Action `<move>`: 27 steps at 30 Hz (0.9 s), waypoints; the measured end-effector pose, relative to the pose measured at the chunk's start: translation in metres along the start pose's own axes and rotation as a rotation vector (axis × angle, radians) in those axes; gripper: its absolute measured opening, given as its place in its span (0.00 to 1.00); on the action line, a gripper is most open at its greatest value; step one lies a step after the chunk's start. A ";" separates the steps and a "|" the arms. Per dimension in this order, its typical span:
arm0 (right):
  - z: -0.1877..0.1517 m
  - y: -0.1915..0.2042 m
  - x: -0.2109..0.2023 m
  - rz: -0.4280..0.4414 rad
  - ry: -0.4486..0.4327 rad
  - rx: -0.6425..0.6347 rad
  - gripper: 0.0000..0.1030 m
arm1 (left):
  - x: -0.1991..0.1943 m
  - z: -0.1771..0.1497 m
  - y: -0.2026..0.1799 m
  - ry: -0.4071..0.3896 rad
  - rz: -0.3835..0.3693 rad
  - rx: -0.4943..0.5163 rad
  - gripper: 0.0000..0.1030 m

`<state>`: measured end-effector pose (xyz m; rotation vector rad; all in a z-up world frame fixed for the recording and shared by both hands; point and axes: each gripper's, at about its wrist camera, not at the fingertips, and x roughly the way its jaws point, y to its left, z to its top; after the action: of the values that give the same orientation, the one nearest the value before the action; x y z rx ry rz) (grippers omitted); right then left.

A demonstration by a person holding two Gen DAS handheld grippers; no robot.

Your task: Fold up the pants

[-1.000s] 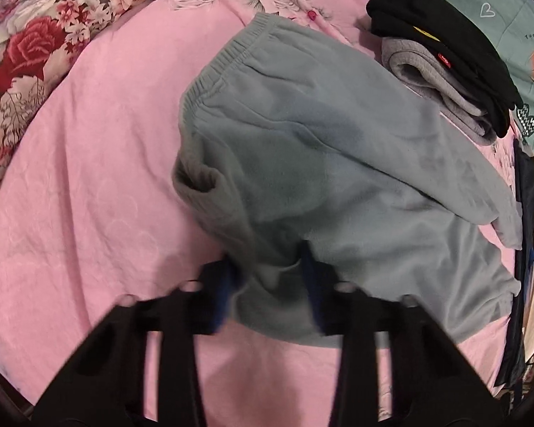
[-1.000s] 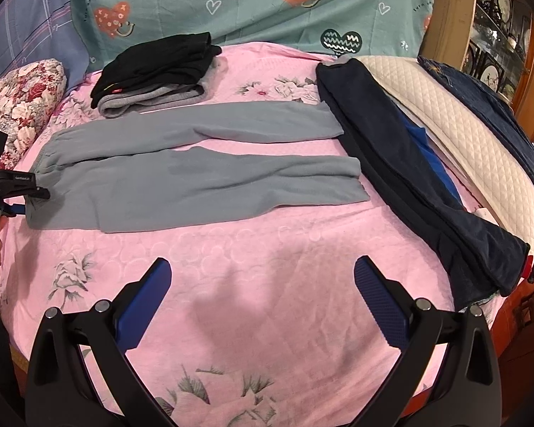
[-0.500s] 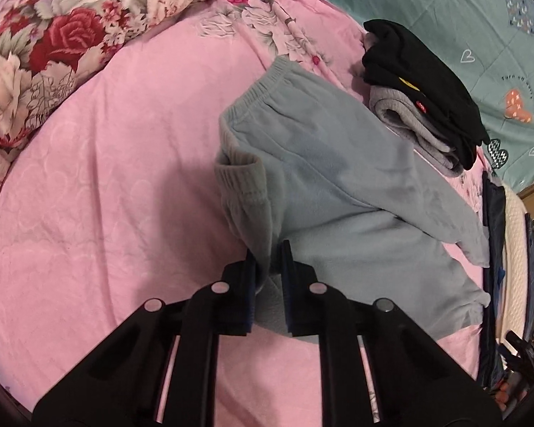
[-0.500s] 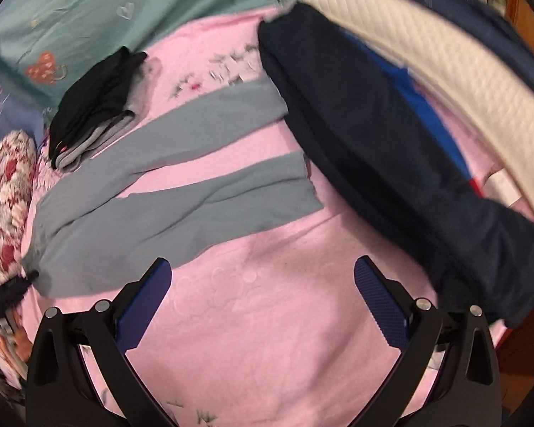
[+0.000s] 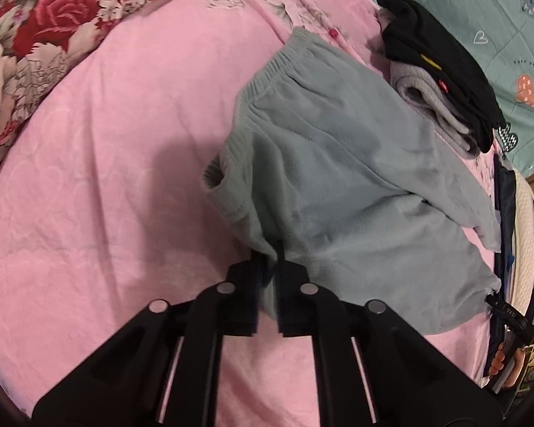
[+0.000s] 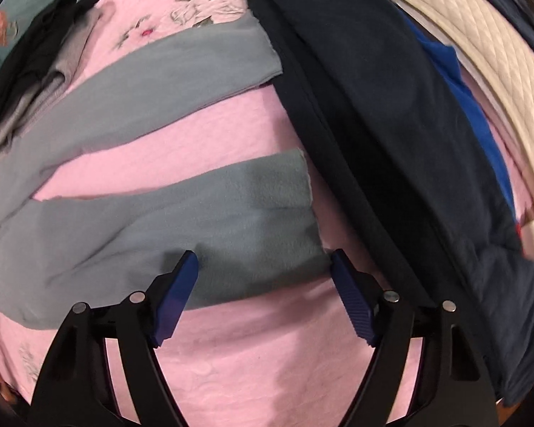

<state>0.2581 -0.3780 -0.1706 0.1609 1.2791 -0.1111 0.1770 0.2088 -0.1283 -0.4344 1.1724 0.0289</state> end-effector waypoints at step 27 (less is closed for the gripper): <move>-0.044 -0.016 -0.044 0.179 -0.037 0.049 0.07 | -0.081 -0.043 0.051 -0.160 -0.054 -0.178 0.01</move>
<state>0.2017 -0.3865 -0.1418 0.3132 1.2196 0.0082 0.0940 0.2572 -0.0851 -0.6100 1.0039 0.1203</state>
